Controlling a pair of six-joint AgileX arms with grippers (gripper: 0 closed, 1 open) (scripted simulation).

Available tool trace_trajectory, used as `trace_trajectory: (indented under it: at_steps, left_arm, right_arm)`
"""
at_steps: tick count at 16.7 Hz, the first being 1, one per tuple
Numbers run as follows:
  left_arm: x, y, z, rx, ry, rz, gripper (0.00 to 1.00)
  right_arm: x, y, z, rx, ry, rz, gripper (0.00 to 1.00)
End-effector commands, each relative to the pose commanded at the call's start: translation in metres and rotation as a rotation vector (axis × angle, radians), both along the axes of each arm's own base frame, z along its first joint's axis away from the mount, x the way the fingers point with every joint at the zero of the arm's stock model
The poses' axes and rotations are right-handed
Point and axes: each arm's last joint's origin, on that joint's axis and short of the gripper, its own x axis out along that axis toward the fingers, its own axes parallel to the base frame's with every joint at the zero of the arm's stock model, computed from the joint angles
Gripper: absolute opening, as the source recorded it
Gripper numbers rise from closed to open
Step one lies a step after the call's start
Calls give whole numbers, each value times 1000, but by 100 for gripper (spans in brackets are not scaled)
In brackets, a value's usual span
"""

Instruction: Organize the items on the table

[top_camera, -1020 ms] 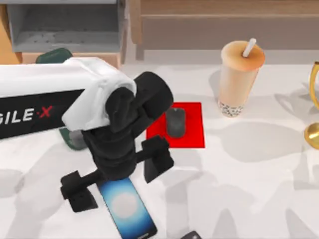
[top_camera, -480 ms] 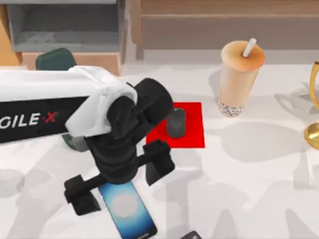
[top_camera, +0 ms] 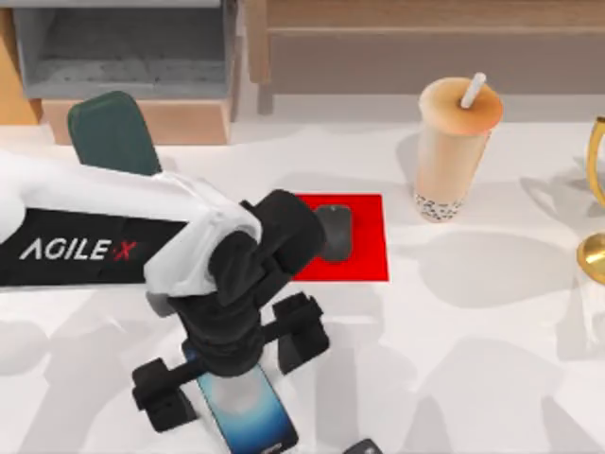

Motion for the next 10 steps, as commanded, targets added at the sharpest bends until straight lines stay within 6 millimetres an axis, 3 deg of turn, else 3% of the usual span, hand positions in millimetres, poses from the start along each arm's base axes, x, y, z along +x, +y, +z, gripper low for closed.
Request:
trace_trajectory:
  at_steps: [3,10]
  left_arm:
    - [0,0,0,0,0,0,100]
    - [0,0,0,0,0,0,47]
  right_arm:
    - [0,0,0,0,0,0,100]
    - [0,0,0,0,0,0,100]
